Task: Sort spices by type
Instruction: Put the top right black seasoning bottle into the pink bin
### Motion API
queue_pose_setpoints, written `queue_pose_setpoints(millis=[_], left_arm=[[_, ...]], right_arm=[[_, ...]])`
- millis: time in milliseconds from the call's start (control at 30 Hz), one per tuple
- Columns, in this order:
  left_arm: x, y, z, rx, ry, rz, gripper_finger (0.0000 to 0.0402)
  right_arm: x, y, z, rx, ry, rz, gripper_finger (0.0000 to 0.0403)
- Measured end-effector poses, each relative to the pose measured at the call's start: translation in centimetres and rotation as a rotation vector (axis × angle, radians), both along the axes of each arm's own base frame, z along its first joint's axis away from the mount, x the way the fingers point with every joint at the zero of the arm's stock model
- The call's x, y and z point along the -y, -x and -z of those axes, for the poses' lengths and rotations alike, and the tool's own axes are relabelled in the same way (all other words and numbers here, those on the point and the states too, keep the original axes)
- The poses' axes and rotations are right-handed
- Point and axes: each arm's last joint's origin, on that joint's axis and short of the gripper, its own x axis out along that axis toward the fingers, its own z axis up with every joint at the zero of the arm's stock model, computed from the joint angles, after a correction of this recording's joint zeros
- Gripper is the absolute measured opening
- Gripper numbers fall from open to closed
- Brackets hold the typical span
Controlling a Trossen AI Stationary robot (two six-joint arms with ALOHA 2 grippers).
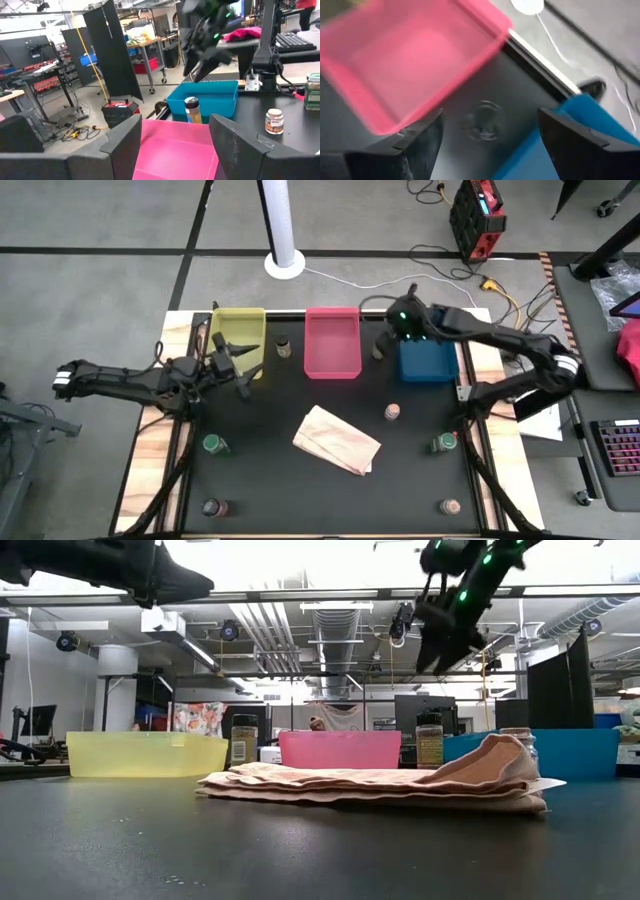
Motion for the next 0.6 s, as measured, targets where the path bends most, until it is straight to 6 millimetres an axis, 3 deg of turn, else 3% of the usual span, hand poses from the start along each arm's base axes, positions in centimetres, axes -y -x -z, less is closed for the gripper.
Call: queue_pose_setpoints(millis=[233,600], left_arm=[[0.0,0.4,-0.6,0.028,-0.008,-0.003,0.0217],[-0.1,0.5,-0.5,0.018,-0.008,-0.017,0.0217]], right_arm=[[2.6,-2.0,2.2,-0.087,-0.149,0.069,0.032],[3.4,-3.3,4.4,-0.2,-0.263,0.1,0.0298]])
